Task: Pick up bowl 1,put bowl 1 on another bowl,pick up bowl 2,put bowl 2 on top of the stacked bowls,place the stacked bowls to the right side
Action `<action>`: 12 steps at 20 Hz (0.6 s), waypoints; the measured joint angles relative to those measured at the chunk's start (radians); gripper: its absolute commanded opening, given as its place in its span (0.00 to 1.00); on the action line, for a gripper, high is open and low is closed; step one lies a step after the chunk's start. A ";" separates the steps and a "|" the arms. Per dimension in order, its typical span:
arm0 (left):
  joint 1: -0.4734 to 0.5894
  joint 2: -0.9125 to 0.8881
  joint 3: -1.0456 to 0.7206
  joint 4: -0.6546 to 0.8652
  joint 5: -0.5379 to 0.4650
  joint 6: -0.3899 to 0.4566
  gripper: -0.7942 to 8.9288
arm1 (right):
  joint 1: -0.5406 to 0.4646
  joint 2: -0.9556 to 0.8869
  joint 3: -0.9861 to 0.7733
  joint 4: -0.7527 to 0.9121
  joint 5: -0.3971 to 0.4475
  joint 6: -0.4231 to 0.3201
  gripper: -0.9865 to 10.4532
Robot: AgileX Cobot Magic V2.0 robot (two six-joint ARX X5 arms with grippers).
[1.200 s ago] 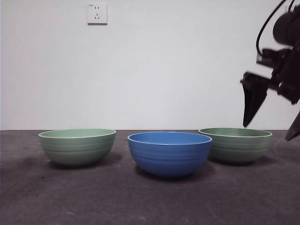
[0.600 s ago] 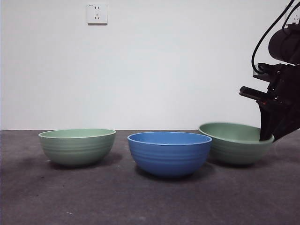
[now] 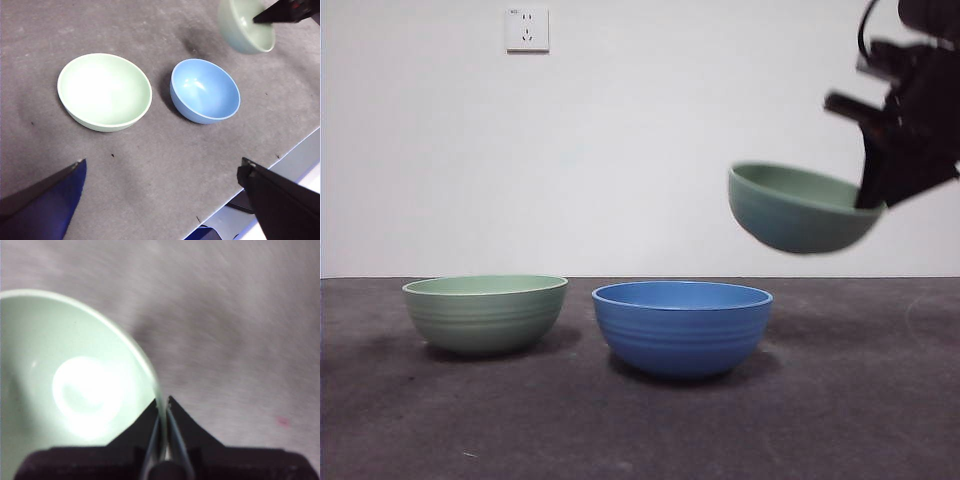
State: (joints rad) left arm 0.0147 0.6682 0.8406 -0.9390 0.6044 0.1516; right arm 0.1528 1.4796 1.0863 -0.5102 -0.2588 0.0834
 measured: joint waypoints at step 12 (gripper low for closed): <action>0.000 0.041 0.000 0.000 0.000 0.000 0.67 | 0.328 0.052 0.000 0.019 0.107 0.015 0.08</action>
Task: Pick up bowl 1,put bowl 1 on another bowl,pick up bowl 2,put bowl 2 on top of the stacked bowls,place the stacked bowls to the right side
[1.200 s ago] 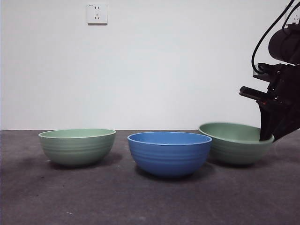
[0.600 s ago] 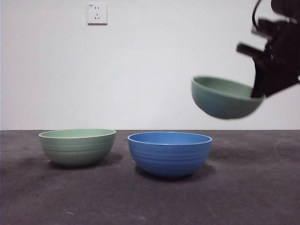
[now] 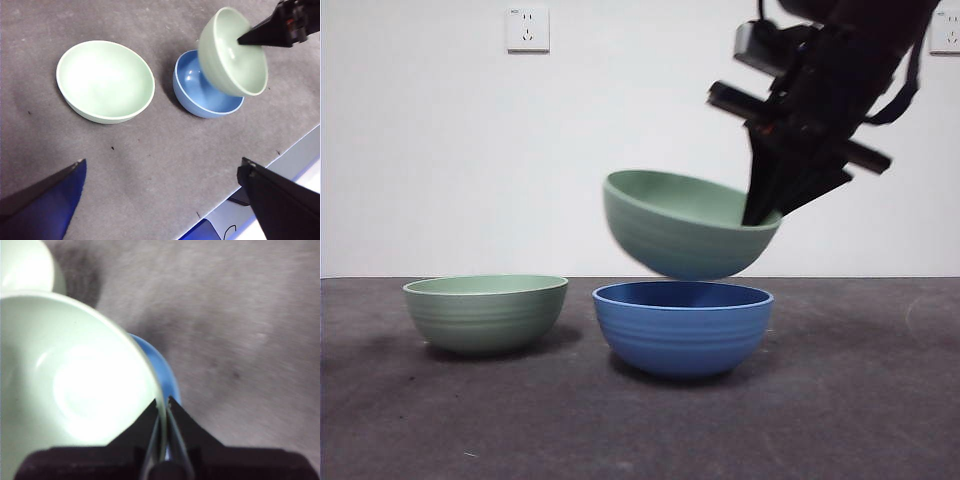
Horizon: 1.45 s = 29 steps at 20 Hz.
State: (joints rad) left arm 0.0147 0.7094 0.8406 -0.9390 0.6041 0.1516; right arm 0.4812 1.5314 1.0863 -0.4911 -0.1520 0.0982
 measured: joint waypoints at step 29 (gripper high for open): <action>-0.089 0.181 0.000 0.134 -0.083 -0.007 0.67 | 0.056 0.004 0.000 -0.039 0.048 0.014 0.29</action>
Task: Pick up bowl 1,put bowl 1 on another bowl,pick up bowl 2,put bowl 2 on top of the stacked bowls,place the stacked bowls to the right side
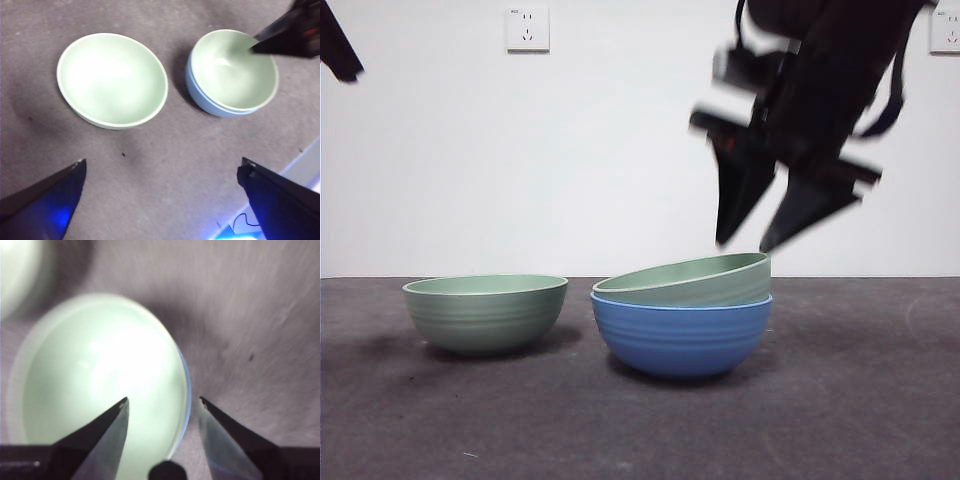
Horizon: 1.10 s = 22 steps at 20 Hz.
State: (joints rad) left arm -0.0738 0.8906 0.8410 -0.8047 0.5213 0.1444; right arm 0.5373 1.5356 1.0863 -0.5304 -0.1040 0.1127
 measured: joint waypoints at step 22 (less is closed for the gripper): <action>-0.106 0.668 0.003 0.560 -0.356 -0.290 0.30 | -0.001 -0.707 0.000 -0.383 0.056 0.000 0.28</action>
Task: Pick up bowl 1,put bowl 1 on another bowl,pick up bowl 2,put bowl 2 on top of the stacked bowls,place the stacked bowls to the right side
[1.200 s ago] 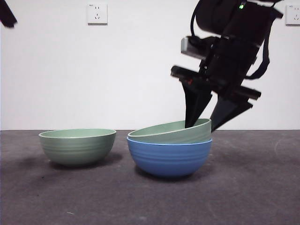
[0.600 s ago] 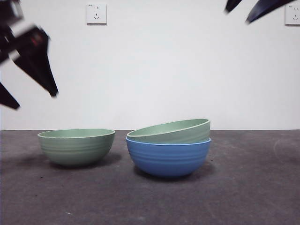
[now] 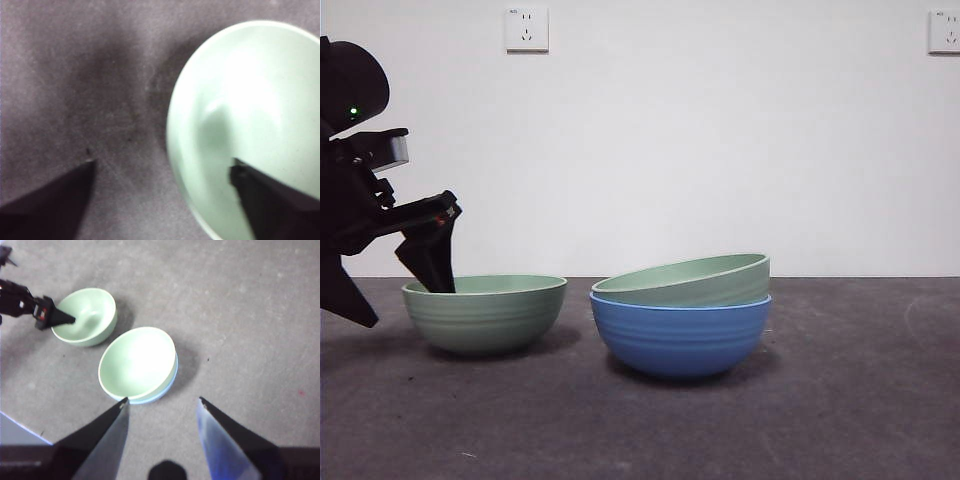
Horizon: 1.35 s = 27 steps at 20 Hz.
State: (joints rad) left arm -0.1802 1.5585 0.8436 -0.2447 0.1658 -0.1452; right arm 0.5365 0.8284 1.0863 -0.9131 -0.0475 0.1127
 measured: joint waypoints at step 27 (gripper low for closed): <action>-0.380 -0.034 0.399 -0.267 0.027 -0.039 0.07 | 0.000 0.002 0.000 -0.022 0.000 0.000 0.28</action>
State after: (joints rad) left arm -0.5602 1.5242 1.2427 -0.5117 0.1928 -0.1844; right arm 0.5365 0.8299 1.0863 -0.9352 -0.0479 0.1127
